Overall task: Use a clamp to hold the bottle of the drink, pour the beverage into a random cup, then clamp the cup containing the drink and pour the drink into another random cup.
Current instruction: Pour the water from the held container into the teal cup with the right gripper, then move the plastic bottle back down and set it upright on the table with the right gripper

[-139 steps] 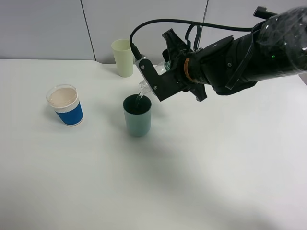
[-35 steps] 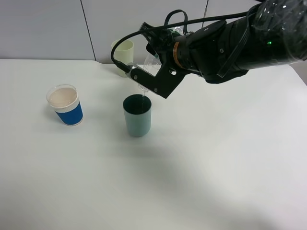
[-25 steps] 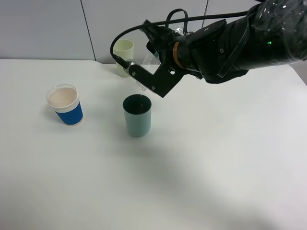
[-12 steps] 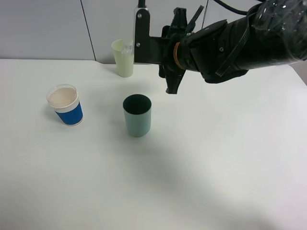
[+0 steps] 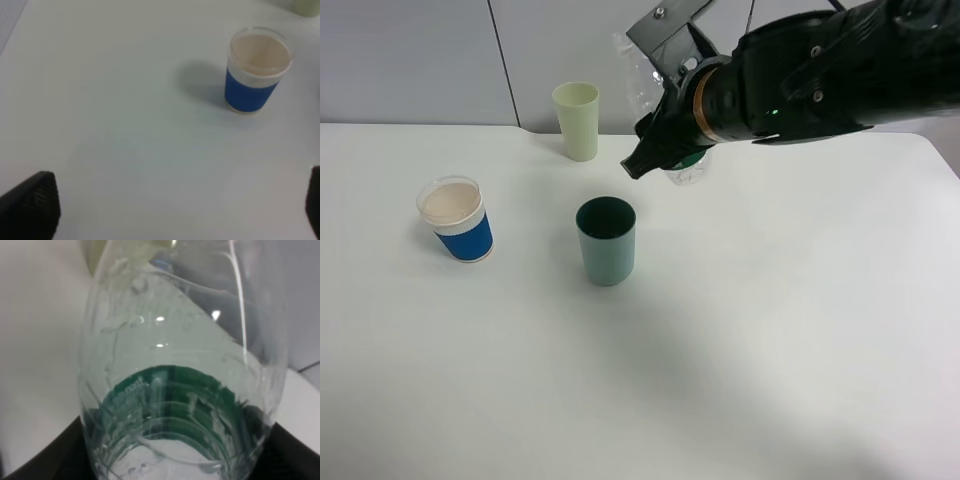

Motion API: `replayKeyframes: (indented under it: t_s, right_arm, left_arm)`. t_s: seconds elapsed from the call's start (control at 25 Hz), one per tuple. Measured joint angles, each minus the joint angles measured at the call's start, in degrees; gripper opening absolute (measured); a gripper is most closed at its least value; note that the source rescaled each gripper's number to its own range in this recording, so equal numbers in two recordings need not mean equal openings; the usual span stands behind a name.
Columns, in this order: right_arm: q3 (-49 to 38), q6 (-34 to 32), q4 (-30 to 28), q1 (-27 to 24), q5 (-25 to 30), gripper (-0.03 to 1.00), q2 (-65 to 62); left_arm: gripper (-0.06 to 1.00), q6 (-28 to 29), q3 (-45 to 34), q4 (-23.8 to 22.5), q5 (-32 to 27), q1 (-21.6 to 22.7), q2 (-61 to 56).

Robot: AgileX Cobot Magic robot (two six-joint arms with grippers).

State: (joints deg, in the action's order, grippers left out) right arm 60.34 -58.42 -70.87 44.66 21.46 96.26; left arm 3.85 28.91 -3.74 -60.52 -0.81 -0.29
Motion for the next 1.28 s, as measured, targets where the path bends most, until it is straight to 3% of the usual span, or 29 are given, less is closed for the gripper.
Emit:
replayKeyframes:
  t_s: [0.16,0.28,0.52,0.68,0.8,1.08,1.28]
  right_arm:
    - [0.0,4.0,11.3,0.0,0.1,0.00,-3.7]
    - [0.0,11.5,20.3,-0.1,-0.1,0.00,-6.4]
    - [0.0,35.2,41.4,-2.2,-1.7,0.00,-10.2]
    - [-0.1,46.9,53.4,-4.5,-4.5,0.00,-11.7]
    - [-2.9,50.4,57.2,-6.5,-10.1,0.00,-12.9]
    - [-15.6,51.3,58.4,-12.4,-31.0,0.00,-14.8]
    - [-19.4,51.5,58.7,-16.6,-35.8,0.00,-14.5]
  left_arm:
    - [1.00,0.0,0.0,0.0,0.0,0.0,0.0]
    - [1.00,0.0,0.0,0.0,0.0,0.0,0.0]
    - [1.00,0.0,0.0,0.0,0.0,0.0,0.0]
    - [1.00,0.0,0.0,0.0,0.0,0.0,0.0]
    - [1.00,0.0,0.0,0.0,0.0,0.0,0.0]
    - [1.00,0.0,0.0,0.0,0.0,0.0,0.0]
    - [1.00,0.0,0.0,0.0,0.0,0.0,0.0]
